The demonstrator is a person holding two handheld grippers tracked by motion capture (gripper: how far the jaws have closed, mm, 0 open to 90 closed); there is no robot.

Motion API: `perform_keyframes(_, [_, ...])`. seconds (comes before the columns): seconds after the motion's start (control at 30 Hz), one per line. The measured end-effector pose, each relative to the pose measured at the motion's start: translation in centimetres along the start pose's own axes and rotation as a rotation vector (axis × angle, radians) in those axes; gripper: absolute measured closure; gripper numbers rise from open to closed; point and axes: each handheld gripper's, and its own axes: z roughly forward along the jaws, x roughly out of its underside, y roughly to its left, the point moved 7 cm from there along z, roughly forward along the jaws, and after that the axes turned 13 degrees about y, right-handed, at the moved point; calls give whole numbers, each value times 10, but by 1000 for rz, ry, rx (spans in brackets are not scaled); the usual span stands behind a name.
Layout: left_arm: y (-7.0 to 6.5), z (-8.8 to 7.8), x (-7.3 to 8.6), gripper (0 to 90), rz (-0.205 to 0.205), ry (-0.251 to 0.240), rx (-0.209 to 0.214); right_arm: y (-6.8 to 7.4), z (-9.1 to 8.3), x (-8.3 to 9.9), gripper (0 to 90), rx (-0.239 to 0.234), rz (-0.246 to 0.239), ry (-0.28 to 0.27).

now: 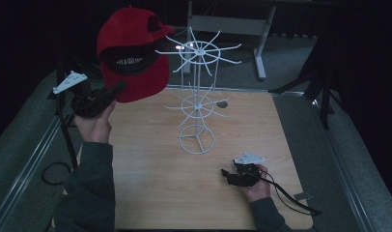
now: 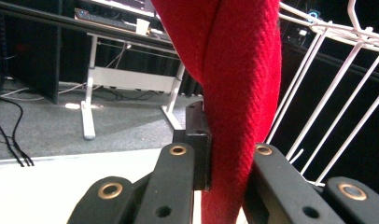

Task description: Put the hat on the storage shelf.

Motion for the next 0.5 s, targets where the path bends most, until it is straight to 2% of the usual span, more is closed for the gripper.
perform_keyframes(0.23, [1,0,3,861,-5,4,15,0,0,0,334,-1,1,1])
perform_keyframes(0.5, [-5,3,6,860,26,13,34,0,0,0,334,-1,-1,0])
